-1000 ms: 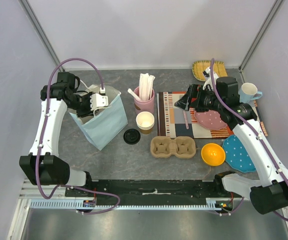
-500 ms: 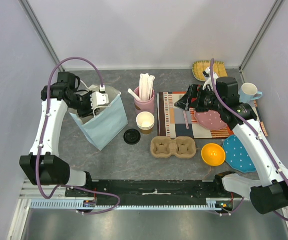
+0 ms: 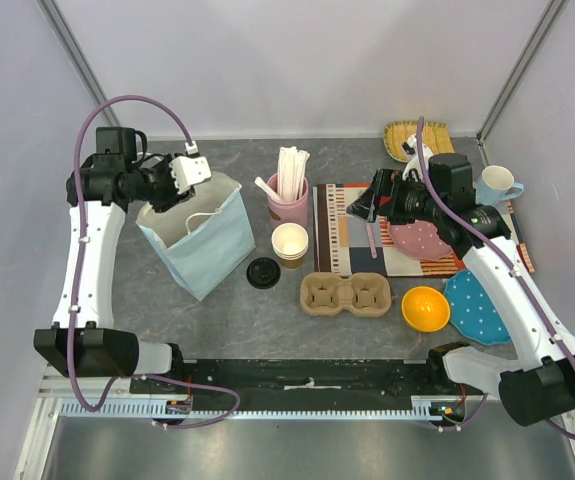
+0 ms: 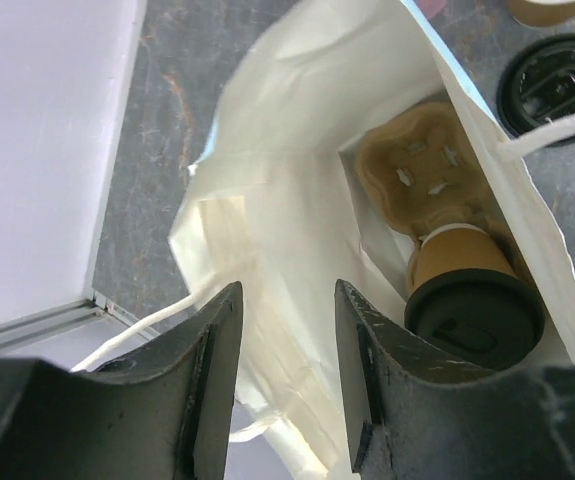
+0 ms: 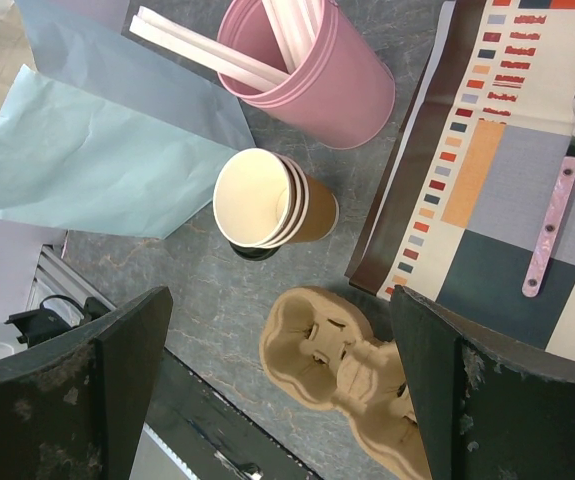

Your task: Pack the takeout coffee

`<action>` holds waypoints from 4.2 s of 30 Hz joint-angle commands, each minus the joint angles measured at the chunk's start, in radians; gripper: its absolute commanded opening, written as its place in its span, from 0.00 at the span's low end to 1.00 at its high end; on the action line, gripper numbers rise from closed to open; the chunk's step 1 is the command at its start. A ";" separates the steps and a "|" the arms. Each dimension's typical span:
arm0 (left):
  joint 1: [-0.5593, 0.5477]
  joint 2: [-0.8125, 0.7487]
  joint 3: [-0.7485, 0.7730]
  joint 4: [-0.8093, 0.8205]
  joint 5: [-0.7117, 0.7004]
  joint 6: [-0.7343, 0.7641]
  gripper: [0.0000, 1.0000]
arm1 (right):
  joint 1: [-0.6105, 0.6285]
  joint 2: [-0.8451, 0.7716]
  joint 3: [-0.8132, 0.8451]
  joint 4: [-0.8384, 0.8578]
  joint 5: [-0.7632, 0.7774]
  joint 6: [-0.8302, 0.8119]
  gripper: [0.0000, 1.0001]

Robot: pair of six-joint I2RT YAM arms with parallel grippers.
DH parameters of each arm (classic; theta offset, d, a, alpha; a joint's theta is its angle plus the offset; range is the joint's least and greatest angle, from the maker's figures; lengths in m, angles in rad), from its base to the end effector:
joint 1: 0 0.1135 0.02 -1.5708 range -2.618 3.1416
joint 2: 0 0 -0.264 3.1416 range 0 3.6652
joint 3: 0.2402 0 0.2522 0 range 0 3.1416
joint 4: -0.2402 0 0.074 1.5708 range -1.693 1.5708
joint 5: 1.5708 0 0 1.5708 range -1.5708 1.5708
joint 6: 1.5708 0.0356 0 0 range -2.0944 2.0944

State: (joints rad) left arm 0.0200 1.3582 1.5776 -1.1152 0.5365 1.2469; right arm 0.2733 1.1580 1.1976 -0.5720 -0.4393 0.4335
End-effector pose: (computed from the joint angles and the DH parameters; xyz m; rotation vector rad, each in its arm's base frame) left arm 0.2560 -0.0131 0.4018 1.5028 1.7498 -0.0317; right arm 0.2347 0.0815 0.3711 -0.1016 2.1699 0.8775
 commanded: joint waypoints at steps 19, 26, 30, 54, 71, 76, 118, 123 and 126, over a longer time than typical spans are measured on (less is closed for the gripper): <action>-0.003 -0.027 0.110 0.052 0.069 -0.277 0.52 | 0.024 0.017 0.045 0.040 0.007 0.007 0.98; -0.003 -0.022 0.104 0.037 0.069 -0.259 0.52 | 0.029 0.020 0.043 0.038 0.011 0.008 0.98; -0.003 -0.019 0.076 0.008 0.074 -0.236 0.52 | 0.030 0.019 0.043 0.038 0.013 0.007 0.98; -0.005 -0.090 0.113 0.101 -0.038 -0.614 0.54 | 0.106 0.055 0.088 0.092 0.021 -0.004 0.98; -0.005 -0.313 0.041 0.058 -0.053 -0.808 0.55 | 0.133 -0.004 0.077 0.267 0.040 0.017 0.98; -0.003 -0.358 0.007 0.095 0.003 -0.872 0.55 | 0.136 0.000 0.074 0.302 0.031 0.044 0.98; -0.109 -0.325 0.053 0.275 0.125 -1.012 0.55 | 0.138 0.031 0.063 0.405 0.192 0.050 0.98; -0.323 -0.130 0.218 0.210 -0.044 -0.992 0.54 | 0.136 0.002 0.036 0.357 0.287 0.033 0.98; -0.471 -0.009 0.300 0.212 -0.128 -0.957 0.53 | 0.135 -0.021 0.013 0.350 0.297 0.027 0.98</action>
State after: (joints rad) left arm -0.3202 1.2186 1.7920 -0.8871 0.5301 0.2810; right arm 0.4088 1.1816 1.2350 -0.2077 -0.2005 0.4847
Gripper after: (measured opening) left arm 0.535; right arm 0.982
